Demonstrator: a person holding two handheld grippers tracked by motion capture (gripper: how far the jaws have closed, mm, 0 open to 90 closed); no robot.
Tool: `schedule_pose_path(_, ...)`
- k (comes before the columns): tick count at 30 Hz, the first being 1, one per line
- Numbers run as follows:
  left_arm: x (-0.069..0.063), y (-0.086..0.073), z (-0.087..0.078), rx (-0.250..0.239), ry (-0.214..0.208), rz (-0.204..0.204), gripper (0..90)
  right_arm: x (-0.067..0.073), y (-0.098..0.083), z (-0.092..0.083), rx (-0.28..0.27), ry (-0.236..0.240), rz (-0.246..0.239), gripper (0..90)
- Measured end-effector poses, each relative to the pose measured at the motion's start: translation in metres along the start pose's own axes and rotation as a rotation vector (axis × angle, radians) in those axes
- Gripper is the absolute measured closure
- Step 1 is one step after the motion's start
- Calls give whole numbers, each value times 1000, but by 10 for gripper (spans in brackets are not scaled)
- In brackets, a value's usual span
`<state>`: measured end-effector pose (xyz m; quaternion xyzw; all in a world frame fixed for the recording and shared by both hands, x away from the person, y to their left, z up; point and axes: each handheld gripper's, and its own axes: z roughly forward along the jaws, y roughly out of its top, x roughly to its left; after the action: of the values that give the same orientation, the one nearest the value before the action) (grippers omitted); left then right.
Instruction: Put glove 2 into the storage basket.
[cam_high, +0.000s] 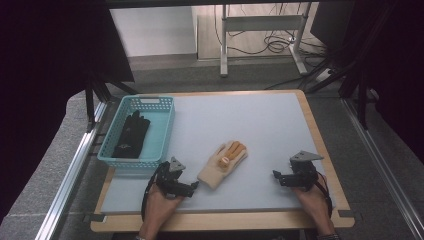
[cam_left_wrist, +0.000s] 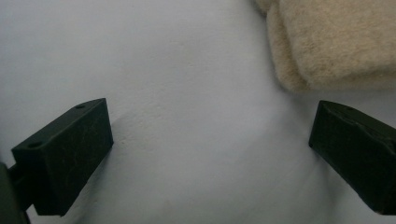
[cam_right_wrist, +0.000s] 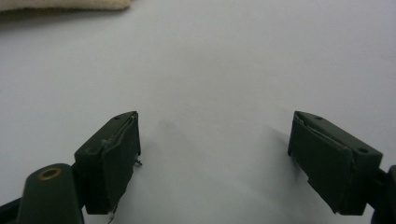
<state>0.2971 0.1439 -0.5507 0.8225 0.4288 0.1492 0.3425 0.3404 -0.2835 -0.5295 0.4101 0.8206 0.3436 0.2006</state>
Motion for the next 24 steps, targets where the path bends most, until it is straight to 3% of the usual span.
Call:
schedule_pose_path(13,1,0,-3,-1,0,-8,31,0,0,0,-3,-3,0,162)
schedule_pose_path(17,0,2,-7,12,-44,-9,41,0,0,0,-3,-3,0,162)
schedule_pose_path(24,-5,8,-17,23,-80,4,38,0,0,0,-3,-3,-1,162)
